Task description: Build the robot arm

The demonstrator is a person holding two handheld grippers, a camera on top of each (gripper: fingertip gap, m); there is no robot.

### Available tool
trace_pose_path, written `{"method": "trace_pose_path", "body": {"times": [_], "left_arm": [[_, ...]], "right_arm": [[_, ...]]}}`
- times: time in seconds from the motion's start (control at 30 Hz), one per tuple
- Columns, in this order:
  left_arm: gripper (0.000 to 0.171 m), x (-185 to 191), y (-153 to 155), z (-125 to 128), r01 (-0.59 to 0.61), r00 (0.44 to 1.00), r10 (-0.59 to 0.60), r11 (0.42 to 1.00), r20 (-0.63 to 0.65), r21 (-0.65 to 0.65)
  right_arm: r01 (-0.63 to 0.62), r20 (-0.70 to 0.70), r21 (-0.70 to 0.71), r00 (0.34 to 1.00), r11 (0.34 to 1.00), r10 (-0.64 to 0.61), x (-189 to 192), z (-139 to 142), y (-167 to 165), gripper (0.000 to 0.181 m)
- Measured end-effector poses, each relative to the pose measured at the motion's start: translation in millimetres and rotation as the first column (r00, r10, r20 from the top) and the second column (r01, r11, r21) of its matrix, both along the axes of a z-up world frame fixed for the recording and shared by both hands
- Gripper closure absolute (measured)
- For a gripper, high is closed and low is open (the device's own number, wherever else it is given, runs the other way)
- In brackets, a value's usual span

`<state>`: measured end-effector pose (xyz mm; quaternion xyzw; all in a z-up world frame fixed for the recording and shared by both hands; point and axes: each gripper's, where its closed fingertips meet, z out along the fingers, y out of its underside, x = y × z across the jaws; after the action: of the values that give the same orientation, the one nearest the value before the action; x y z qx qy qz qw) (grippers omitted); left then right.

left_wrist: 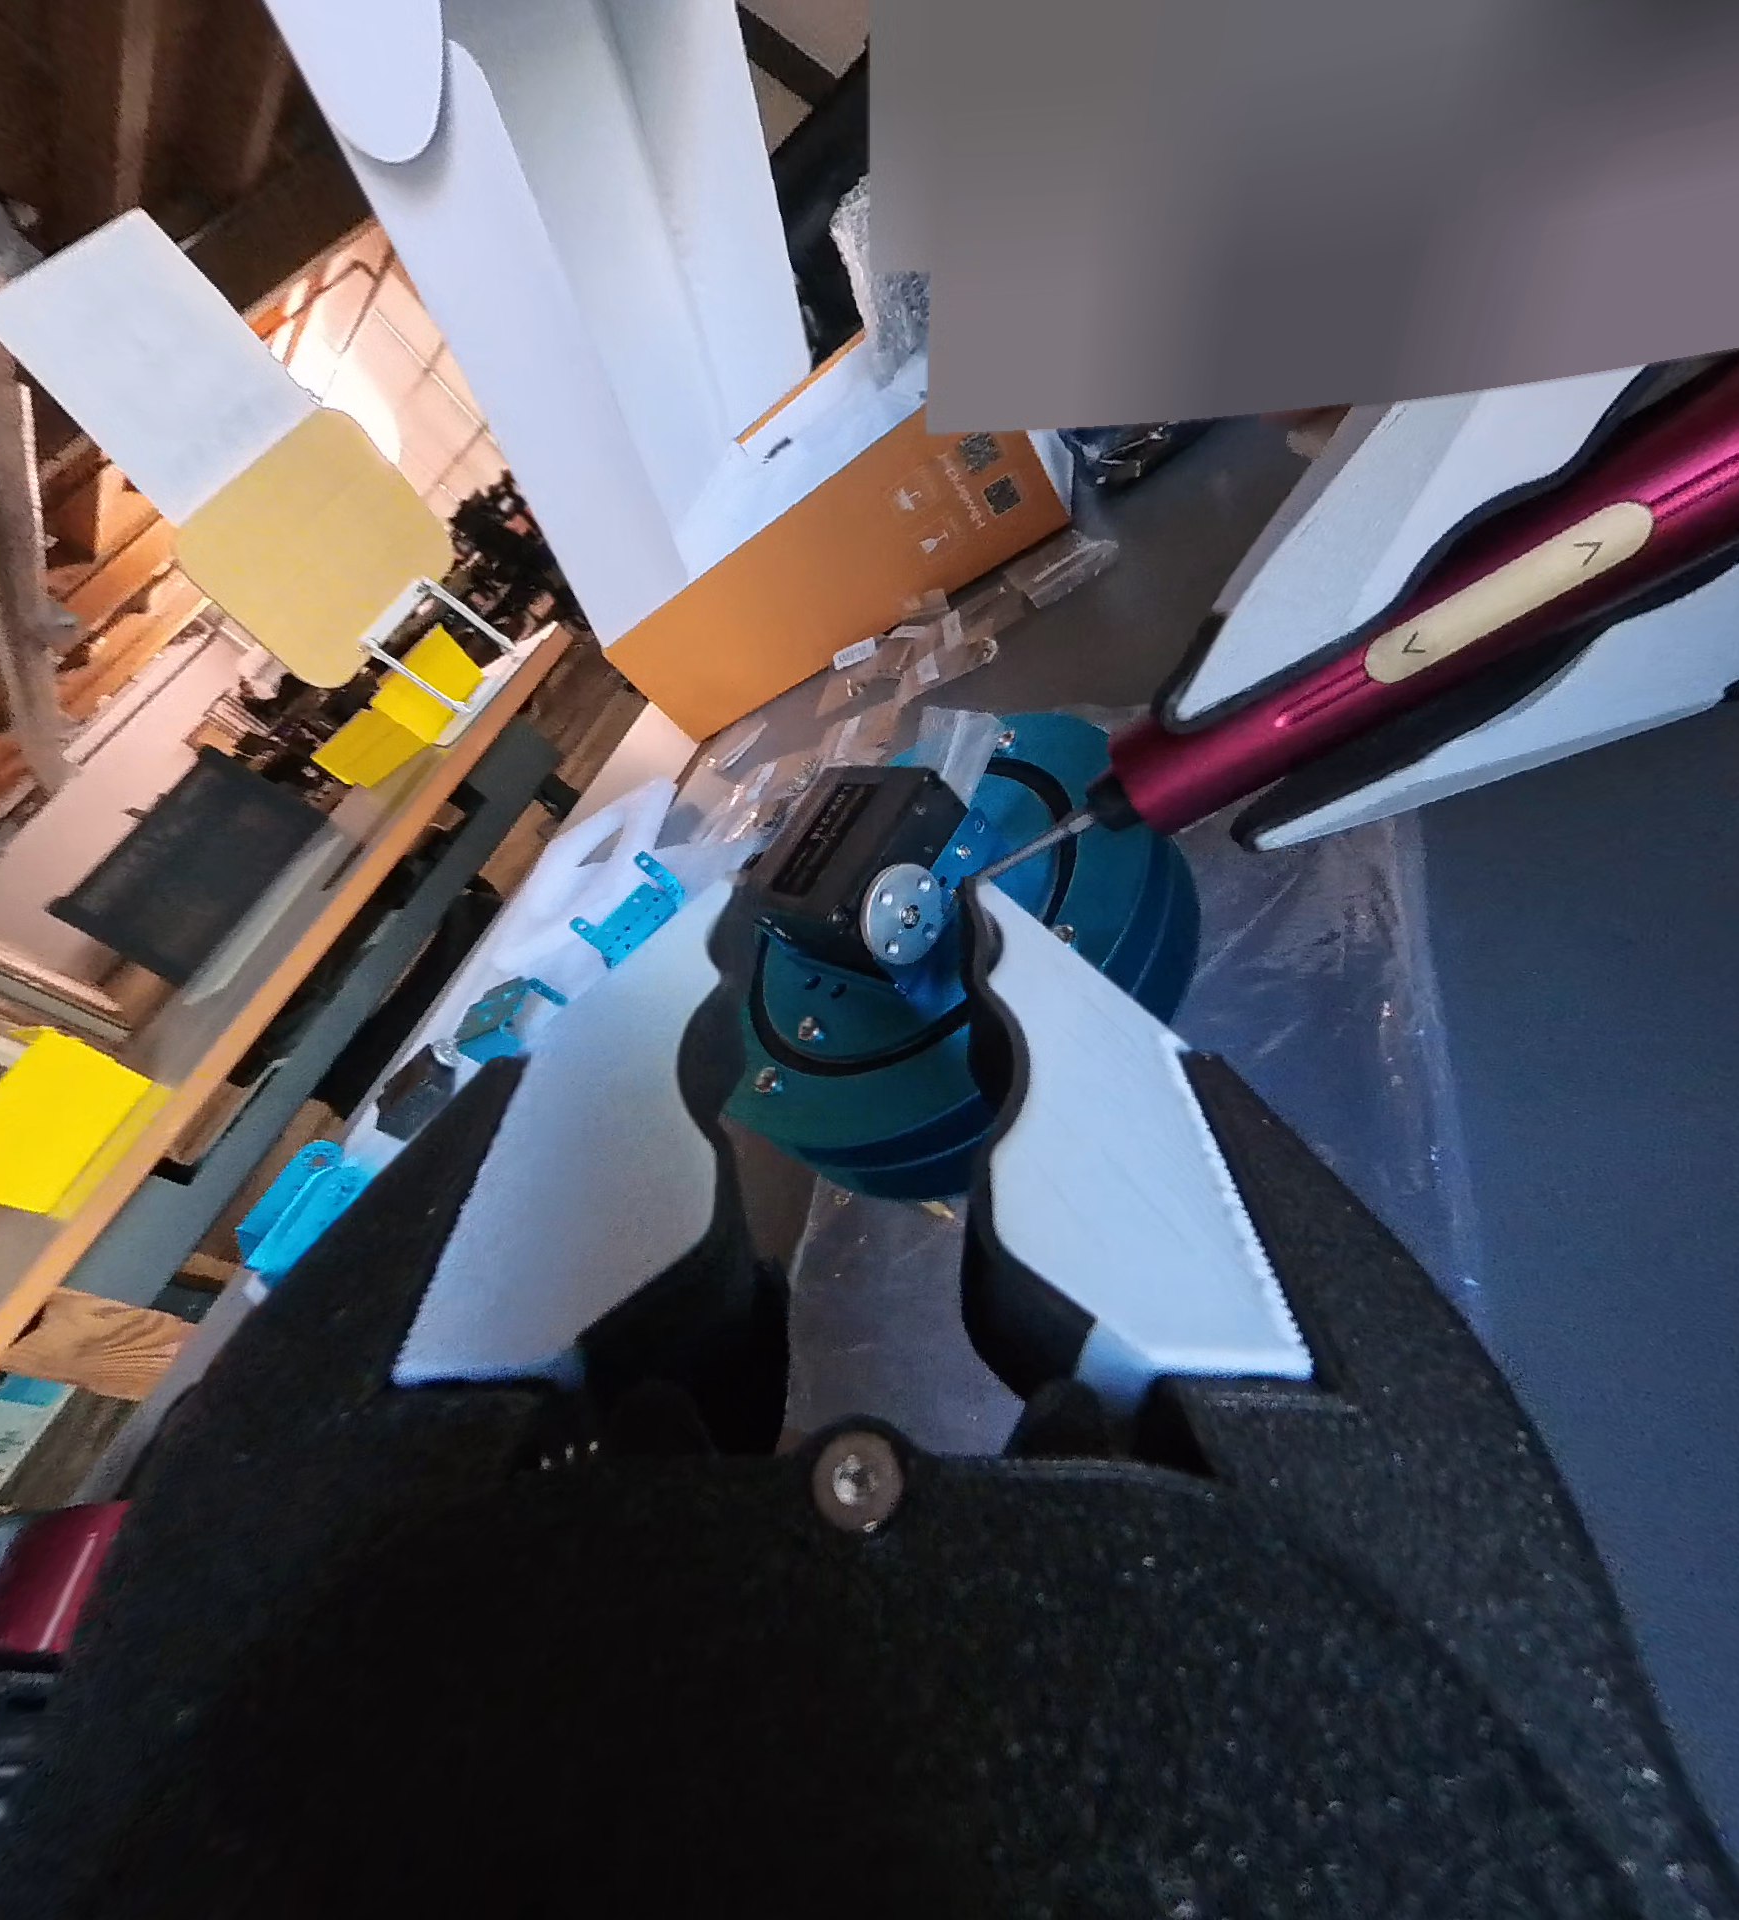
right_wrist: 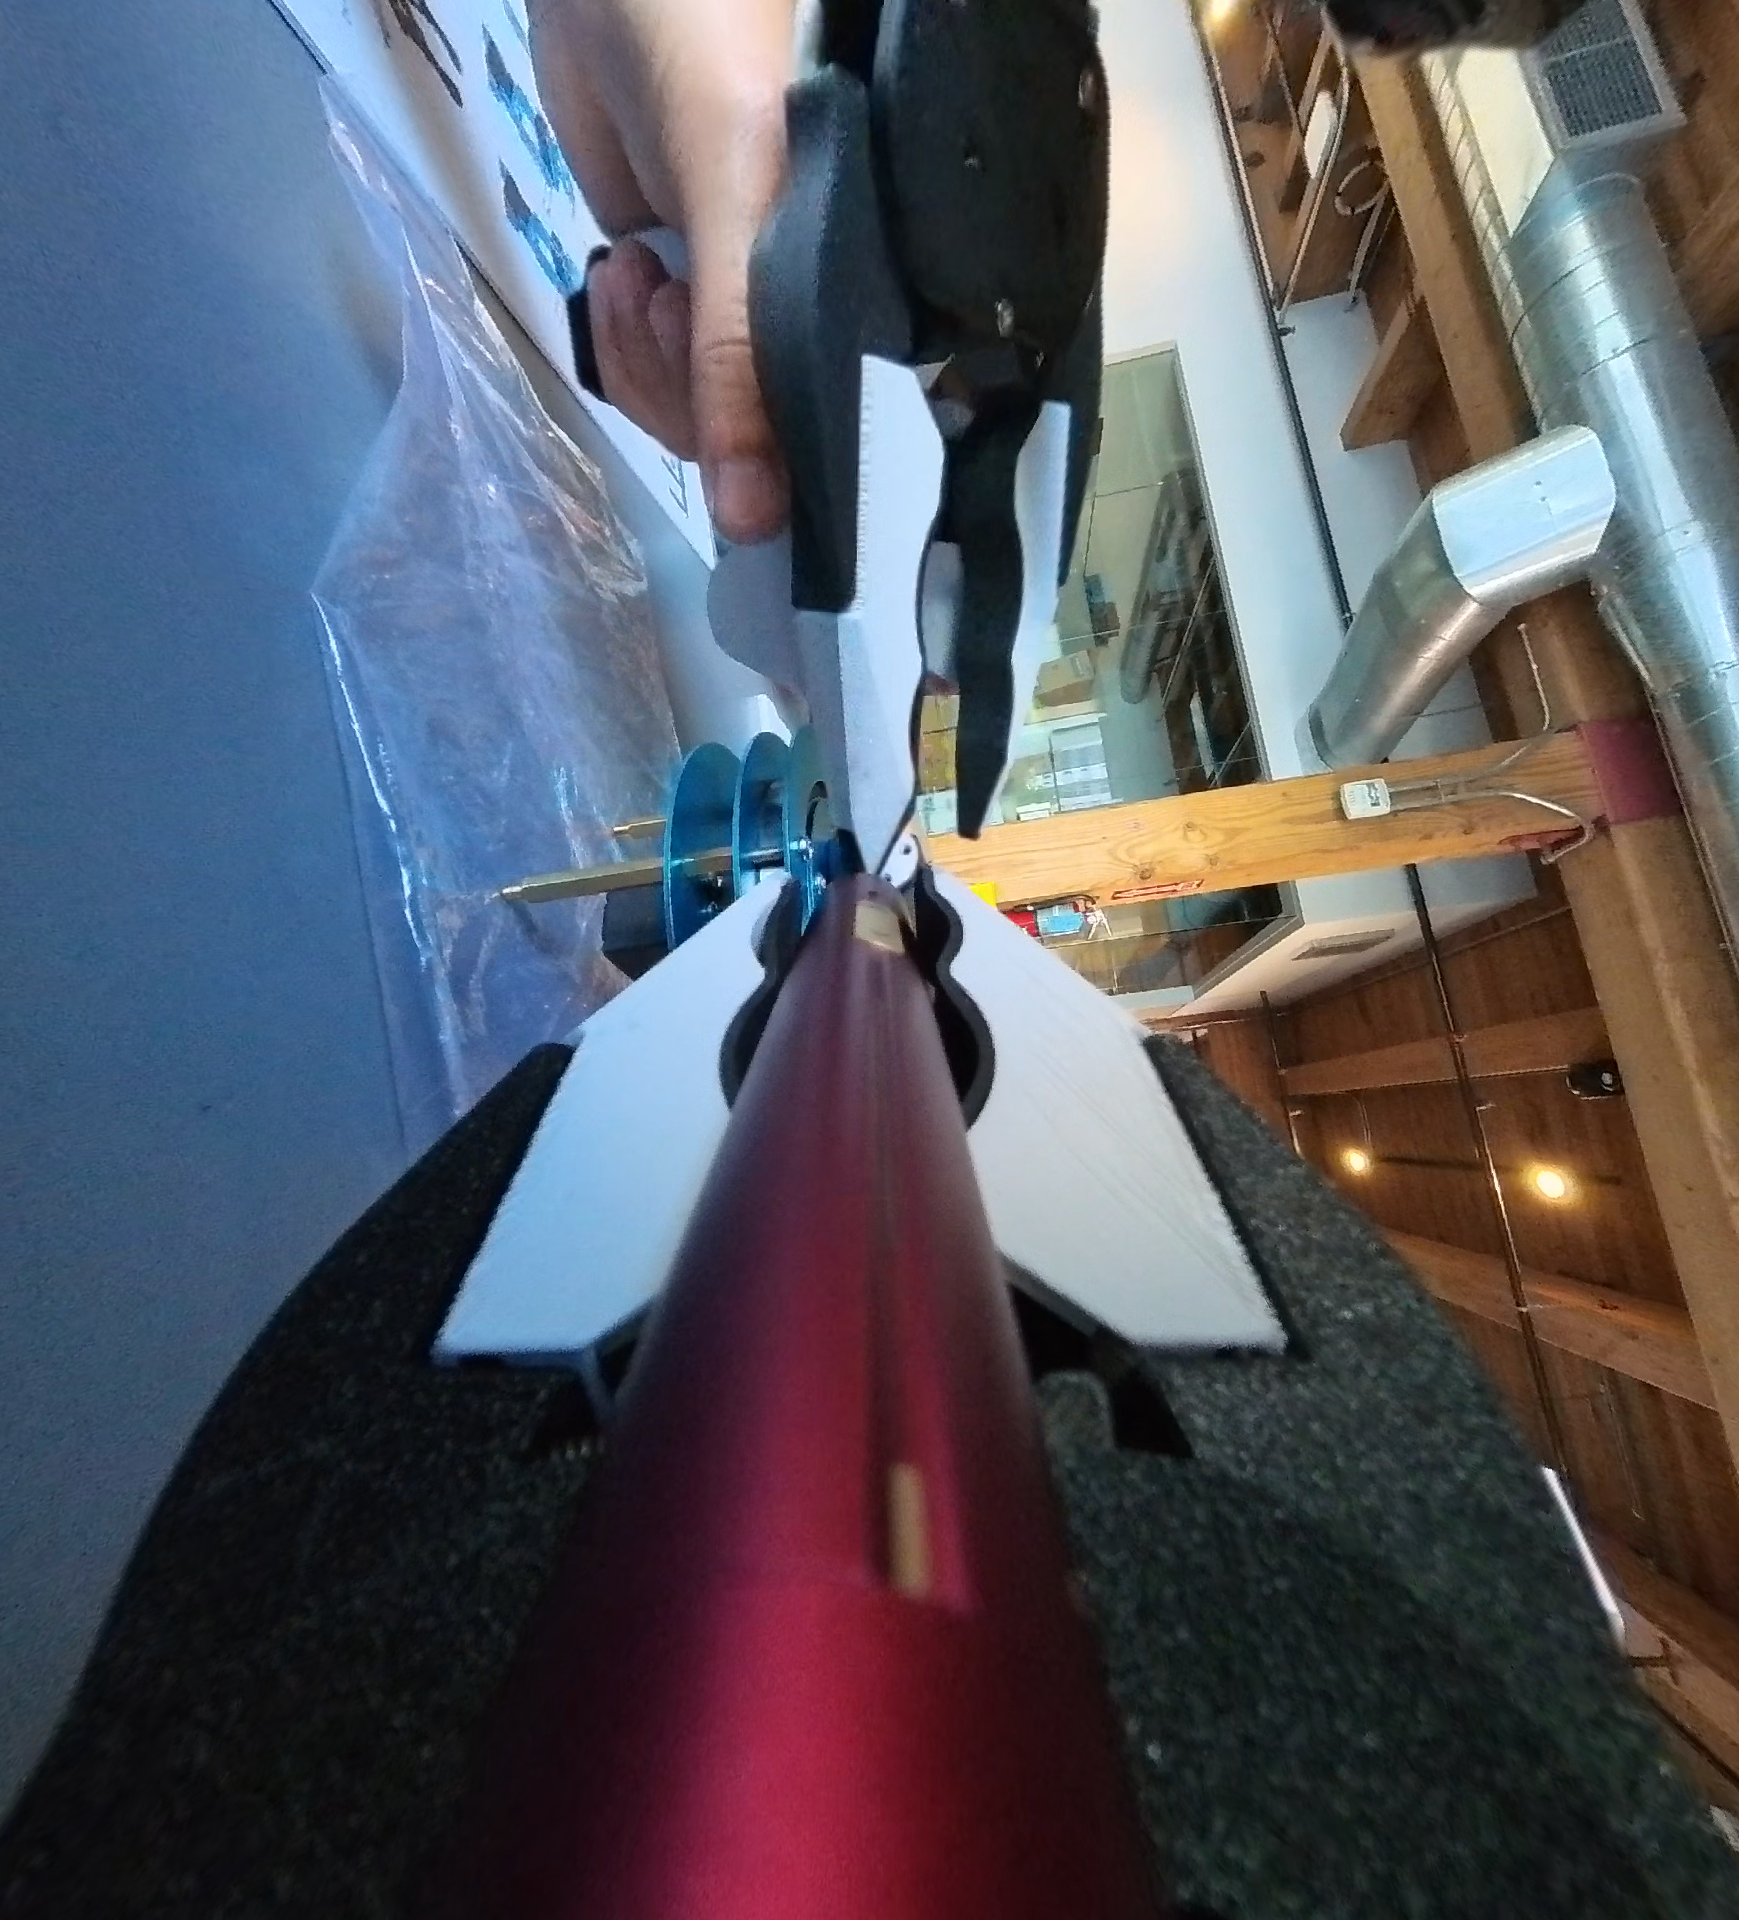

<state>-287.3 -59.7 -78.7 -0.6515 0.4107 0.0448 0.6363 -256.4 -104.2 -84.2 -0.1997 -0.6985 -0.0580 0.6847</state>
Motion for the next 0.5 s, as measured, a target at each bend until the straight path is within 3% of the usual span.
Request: {"method": "trace_pose_path", "body": {"times": [0.5], "left_arm": [[0.136, -3.4, 5.6, -7.7, -0.044, 0.996, 0.047, 0.998, -0.082, 0.042]], "right_arm": [[-0.005, 0.007, 0.000, 1.000, 1.000, 0.005, -0.5, -1.4, -2.0, 0.160]]}}
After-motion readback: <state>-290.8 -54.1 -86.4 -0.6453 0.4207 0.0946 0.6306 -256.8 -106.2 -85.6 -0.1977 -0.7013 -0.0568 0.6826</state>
